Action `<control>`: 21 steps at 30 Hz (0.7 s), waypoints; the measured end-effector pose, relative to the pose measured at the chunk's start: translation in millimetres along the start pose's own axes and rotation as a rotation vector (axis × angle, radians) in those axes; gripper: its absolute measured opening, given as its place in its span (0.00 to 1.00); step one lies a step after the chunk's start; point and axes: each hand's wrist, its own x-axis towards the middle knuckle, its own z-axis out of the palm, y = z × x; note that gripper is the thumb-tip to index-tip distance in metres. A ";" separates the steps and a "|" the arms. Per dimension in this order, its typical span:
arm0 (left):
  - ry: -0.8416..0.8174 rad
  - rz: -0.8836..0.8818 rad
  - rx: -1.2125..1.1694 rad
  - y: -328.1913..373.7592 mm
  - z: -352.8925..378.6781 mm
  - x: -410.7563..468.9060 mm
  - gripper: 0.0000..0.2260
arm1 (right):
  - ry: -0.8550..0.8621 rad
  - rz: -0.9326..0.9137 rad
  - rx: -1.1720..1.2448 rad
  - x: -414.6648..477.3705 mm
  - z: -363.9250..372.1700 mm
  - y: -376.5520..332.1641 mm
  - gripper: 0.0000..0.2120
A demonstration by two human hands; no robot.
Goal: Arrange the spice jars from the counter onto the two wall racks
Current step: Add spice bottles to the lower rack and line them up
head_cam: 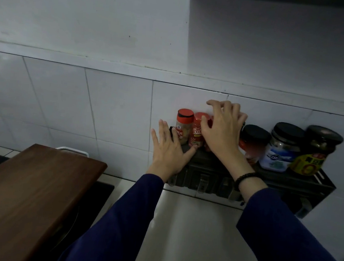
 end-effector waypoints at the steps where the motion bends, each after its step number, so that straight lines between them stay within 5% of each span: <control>1: 0.002 0.000 0.003 -0.4 0.1 -0.3 0.41 | 0.003 0.011 -0.004 -2.7 -2.1 5.1 0.18; 11: 0.014 0.009 0.024 -0.5 -1.9 -2.8 0.40 | -0.374 -0.250 -0.158 -4.4 -6.3 32.0 0.37; 21: 0.027 0.011 0.008 -1.2 -1.4 -3.1 0.39 | -0.254 -0.262 -0.307 -17.3 16.5 24.6 0.35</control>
